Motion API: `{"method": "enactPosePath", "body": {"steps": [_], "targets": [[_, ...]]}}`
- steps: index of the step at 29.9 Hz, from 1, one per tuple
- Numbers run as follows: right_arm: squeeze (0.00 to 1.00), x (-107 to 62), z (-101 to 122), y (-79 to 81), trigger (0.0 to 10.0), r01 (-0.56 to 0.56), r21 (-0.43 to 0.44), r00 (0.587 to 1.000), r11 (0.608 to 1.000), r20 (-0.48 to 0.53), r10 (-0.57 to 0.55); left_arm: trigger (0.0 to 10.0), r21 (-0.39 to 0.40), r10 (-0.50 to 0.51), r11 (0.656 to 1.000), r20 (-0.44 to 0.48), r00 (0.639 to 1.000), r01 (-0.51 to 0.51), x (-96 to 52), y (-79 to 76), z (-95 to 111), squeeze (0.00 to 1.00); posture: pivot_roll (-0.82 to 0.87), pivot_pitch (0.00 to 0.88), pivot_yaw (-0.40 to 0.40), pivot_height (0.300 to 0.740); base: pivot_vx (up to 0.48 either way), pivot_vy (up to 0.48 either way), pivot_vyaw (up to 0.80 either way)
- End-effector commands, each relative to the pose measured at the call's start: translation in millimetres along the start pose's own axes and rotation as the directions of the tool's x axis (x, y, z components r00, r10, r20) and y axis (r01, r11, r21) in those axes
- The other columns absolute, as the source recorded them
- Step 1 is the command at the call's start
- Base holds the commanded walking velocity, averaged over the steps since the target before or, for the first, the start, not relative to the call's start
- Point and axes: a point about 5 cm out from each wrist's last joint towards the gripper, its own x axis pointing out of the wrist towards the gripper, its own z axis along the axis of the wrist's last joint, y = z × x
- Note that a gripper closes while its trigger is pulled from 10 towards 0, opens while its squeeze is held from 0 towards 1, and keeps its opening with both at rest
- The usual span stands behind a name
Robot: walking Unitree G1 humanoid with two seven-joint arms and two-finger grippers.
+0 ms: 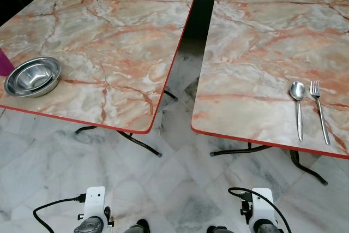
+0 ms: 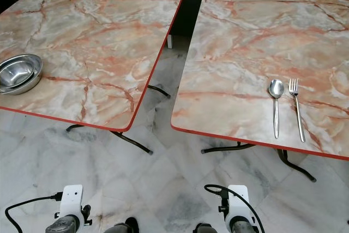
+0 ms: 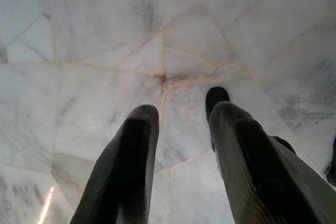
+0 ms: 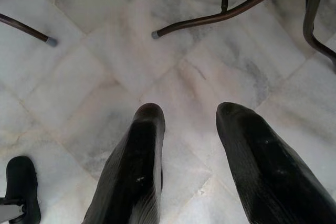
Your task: Setting the table
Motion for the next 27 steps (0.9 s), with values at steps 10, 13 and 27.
{"method": "enactPosePath", "body": {"steps": [10, 13, 27], "targets": [[0.0, -2.9, 5, 2.7, 10.0, -0.016, 0.021, 0.995, 1.0, 0.101, 0.014, 10.0, -0.01, 0.022, 1.0, -0.011, 1.0, -0.022, -0.7, 7.8, -4, 0.0, -0.06, 0.189, 0.077, 0.74, 0.0, 0.0, 0.0], [0.0, -3.1, 7, 3.1, 10.0, -0.022, 0.02, 0.993, 1.0, 0.118, 0.019, 10.0, -0.01, 0.022, 1.0, -0.011, 1.0, -0.022, -0.6, 7.8, -3, 0.0, -0.06, 0.192, 0.077, 0.74, 0.0, 0.0, 0.0], [0.0, -4.2, 13, 3.1, 10.0, -0.03, 0.034, 0.982, 0.999, 0.185, 0.023, 10.0, -0.014, 0.026, 1.0, -0.005, 1.0, -0.026, -0.4, 8.3, -2, 0.0, -0.06, 0.197, 0.078, 0.74, 0.0, 0.0, 0.0]]}}
